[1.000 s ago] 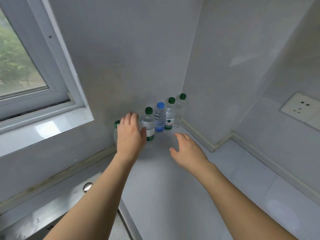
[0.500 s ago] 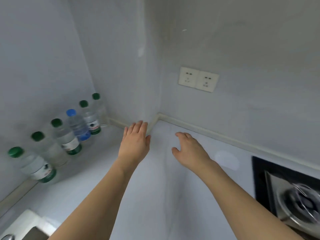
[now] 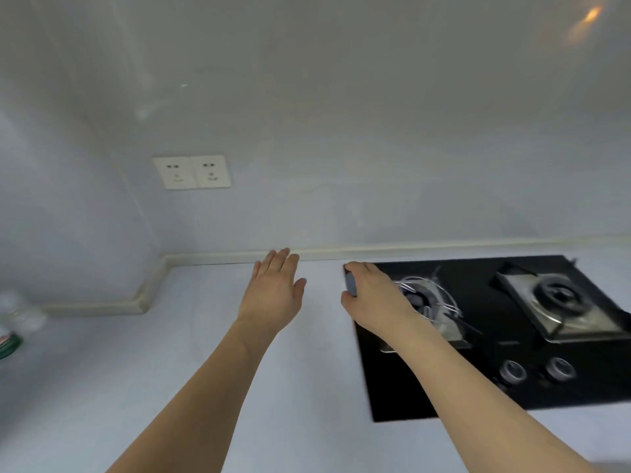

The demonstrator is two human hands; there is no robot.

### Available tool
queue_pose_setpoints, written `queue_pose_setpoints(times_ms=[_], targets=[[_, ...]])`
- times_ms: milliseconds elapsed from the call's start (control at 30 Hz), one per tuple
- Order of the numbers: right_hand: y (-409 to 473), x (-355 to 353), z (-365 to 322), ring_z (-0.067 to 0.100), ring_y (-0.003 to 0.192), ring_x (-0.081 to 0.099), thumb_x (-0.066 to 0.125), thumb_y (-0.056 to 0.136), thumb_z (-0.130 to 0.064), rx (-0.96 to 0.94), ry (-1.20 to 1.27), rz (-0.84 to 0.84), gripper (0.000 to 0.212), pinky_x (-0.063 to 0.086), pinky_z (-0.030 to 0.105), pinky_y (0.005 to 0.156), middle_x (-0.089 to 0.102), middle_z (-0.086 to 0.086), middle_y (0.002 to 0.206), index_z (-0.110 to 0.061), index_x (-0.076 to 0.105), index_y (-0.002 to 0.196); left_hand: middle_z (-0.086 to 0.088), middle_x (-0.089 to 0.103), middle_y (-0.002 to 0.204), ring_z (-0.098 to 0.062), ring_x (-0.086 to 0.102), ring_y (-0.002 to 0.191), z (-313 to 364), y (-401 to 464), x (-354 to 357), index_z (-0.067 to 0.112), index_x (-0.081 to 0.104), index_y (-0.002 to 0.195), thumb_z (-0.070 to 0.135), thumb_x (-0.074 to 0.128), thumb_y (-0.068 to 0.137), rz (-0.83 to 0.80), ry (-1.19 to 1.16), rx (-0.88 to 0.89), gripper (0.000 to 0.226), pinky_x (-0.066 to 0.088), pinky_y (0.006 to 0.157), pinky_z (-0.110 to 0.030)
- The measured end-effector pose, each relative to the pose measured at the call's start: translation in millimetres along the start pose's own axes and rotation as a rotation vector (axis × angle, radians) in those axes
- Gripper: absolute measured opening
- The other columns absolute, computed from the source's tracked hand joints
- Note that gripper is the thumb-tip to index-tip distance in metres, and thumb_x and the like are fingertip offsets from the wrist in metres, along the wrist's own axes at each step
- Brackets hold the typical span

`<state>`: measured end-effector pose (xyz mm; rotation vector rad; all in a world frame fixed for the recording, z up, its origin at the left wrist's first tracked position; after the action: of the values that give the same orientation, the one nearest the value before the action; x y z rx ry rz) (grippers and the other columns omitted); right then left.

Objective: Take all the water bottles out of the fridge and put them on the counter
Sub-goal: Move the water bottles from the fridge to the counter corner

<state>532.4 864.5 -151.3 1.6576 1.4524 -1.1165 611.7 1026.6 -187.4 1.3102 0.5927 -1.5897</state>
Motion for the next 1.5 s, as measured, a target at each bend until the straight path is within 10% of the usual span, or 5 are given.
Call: queue_pose_setpoints(times_ms=[700,1500], targets=[[-291,-181,328,0.024,0.124,0.047,0.048,0.093,-0.02,0.551,0.01,0.408,0.05,0.041,0.032,0.1,0.045,0.006,0.141,-0.013,0.039,0.142,-0.004,0.028,0.156,-0.02,0.019,0.145,470,-55,89,0.016,0.034,0.146,0.036,0.042,0.099,-0.169,-0.129,0.683,0.052,0.012,0.12,-0.043],[-437,-264,553,0.025,0.133,0.039,0.048,0.095,-0.022,1.099,0.043,0.617,0.055,0.034,0.03,0.104,0.038,0.008,0.148,-0.012,0.034,0.147,-0.003,0.03,0.155,-0.02,0.023,0.143,803,-67,194,0.015,0.035,0.145,0.035,0.04,0.1,-0.311,-0.204,1.258,0.049,0.012,0.119,-0.041]])
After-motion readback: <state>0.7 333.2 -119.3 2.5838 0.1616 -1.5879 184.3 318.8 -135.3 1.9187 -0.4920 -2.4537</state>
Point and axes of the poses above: each hand's wrist, its own y-axis towards the middle knuckle, its own x-axis out of the palm, z = x × y, the point moved 2 cm from there along y, towards the middle knuckle
